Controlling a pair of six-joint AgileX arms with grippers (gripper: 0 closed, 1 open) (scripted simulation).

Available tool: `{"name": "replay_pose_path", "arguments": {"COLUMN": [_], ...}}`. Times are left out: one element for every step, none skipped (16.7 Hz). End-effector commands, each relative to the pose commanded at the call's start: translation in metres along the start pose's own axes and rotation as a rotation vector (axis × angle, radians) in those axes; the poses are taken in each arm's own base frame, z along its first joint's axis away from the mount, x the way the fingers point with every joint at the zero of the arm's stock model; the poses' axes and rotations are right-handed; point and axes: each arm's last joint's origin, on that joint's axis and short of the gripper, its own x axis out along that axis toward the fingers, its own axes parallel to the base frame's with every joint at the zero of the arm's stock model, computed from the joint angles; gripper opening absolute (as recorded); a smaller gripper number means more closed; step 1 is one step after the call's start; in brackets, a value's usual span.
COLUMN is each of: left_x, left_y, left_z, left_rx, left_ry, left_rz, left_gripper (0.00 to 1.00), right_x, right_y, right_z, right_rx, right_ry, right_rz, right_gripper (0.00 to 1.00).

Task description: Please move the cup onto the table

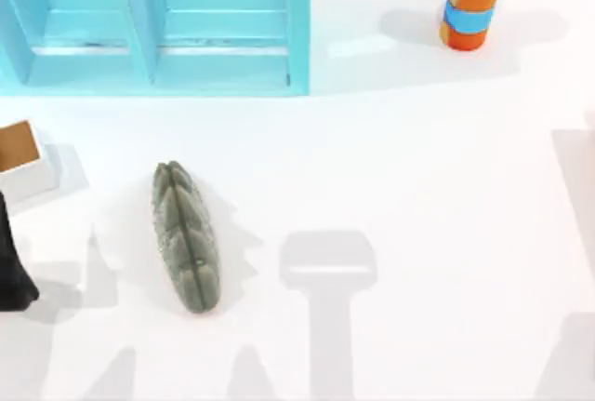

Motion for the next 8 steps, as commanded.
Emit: {"name": "replay_pose_path", "arguments": {"left_x": [0.000,0.000,0.000,0.000,0.000,0.000,0.000,0.000], "left_y": [0.000,0.000,0.000,0.000,0.000,0.000,0.000,0.000], "left_z": [0.000,0.000,0.000,0.000,0.000,0.000,0.000,0.000], "left_rx": [0.000,0.000,0.000,0.000,0.000,0.000,0.000,0.000], "left_ry": [0.000,0.000,0.000,0.000,0.000,0.000,0.000,0.000], "left_rz": [0.000,0.000,0.000,0.000,0.000,0.000,0.000,0.000], "left_gripper": [1.00,1.00,1.00,1.00,1.00,1.00,1.00,1.00], "right_x": [0.002,0.003,0.004,0.005,0.005,0.005,0.005,0.005], "right_y": [-0.007,-0.013,-0.017,-0.020,-0.020,-0.020,-0.020,-0.019], "right_z": [0.003,0.005,0.006,0.006,0.006,0.006,0.006,0.007], "right_rx": [0.000,0.000,0.000,0.000,0.001,0.001,0.001,-0.003], "right_ry": [0.035,0.062,0.080,0.090,0.091,0.091,0.091,0.089], "right_rz": [0.023,0.042,0.056,0.063,0.064,0.064,0.064,0.062], "right_gripper": [1.00,1.00,1.00,1.00,1.00,1.00,1.00,1.00]}}
